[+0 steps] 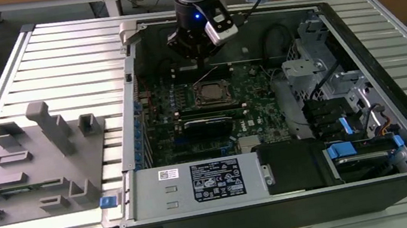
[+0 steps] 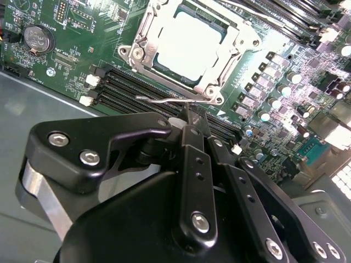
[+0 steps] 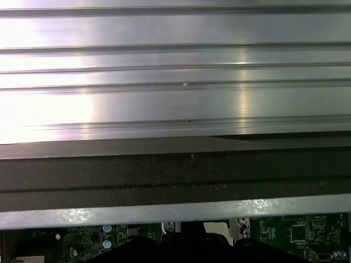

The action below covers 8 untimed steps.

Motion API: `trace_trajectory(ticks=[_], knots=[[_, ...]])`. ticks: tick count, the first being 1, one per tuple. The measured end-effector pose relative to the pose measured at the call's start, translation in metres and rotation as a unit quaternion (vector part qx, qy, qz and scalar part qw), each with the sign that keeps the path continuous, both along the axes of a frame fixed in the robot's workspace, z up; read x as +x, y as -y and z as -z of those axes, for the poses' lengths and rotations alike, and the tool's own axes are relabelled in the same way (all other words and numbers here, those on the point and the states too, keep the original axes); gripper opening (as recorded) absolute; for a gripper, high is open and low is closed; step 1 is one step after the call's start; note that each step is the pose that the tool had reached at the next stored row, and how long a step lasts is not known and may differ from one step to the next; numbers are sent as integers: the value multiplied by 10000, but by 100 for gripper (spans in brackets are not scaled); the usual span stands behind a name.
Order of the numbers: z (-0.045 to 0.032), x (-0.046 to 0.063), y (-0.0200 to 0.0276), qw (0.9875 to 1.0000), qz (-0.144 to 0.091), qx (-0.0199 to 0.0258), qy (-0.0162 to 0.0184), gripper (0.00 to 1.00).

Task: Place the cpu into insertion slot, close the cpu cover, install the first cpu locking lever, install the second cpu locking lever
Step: 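Install the first cpu locking lever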

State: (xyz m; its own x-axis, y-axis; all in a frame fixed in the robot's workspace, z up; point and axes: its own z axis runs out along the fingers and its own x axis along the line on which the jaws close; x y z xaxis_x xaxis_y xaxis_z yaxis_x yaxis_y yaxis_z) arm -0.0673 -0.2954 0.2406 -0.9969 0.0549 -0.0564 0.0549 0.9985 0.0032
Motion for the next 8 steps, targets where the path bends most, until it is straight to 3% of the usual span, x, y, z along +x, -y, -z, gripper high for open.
trace_trajectory(ticks=[8], knots=[[3, 29, 0, 10000, -1, 0, 0, 11]])
